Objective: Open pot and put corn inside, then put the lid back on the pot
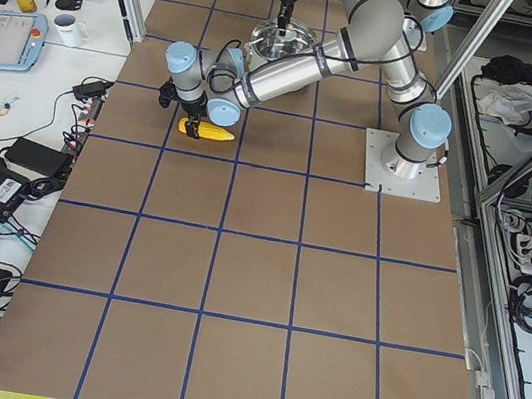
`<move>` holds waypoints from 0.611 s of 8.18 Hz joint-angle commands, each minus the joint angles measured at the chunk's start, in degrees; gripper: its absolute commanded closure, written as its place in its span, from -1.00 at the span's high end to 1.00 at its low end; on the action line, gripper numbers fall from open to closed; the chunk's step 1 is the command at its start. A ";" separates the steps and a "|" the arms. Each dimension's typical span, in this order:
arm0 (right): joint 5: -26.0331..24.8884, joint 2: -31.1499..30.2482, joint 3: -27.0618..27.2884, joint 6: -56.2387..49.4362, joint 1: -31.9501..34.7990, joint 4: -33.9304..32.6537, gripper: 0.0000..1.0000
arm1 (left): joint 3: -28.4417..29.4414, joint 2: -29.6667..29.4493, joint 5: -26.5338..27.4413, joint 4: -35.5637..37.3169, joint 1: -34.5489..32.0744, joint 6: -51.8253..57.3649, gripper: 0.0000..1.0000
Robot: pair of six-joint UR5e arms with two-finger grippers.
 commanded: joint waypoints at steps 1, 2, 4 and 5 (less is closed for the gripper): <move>0.00 -2.20 -1.46 -0.52 -0.71 1.39 -0.26 | -0.02 -0.82 -0.13 1.82 0.00 -0.11 -0.39; -0.17 -4.57 -1.55 -2.88 -1.85 2.79 -0.26 | 0.06 -0.83 -0.22 1.82 0.00 -0.20 -0.99; -0.44 -10.36 -1.55 -8.85 -5.70 9.10 -0.26 | 0.07 0.39 -0.14 1.47 0.00 -0.63 -1.00; -0.78 -12.39 -1.55 -11.40 -8.51 11.57 -0.26 | 0.41 1.54 0.30 0.51 0.09 -0.81 -1.00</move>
